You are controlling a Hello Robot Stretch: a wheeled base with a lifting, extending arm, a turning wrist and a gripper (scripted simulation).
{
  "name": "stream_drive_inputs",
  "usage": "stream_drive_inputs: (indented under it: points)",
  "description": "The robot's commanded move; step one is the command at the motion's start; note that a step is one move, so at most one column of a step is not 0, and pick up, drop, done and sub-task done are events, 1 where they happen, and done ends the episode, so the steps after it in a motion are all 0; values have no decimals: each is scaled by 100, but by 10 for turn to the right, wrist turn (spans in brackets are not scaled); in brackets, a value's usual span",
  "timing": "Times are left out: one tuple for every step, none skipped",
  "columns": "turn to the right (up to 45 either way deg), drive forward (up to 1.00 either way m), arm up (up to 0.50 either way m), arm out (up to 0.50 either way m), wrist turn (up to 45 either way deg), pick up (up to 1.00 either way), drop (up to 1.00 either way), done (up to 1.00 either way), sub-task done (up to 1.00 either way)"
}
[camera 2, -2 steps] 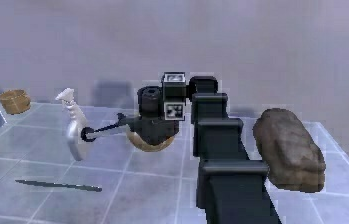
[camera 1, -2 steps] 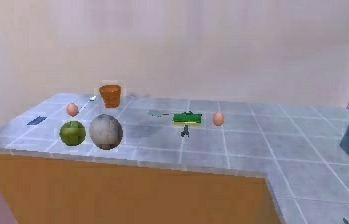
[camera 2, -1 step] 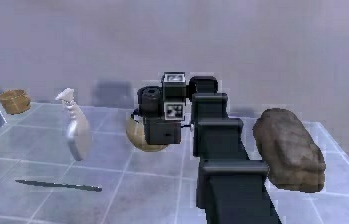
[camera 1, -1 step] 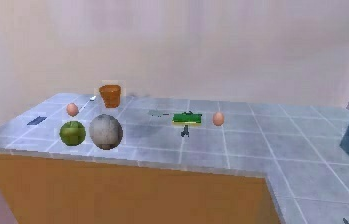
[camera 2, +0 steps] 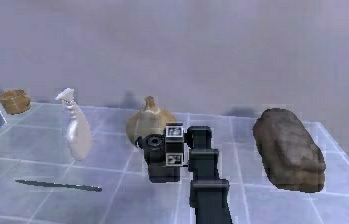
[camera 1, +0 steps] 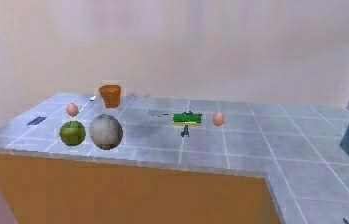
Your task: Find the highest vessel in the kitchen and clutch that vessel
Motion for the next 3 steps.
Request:
stream_drive_inputs:
  points:
    - [0, 0, 0, 0, 0, 100, 0, 0, 0]
    - [0, 0, 10, 0, 0, 0, 0, 0, 0]
    - [0, 0, 0, 0, 0, 0, 0, 100, 0]
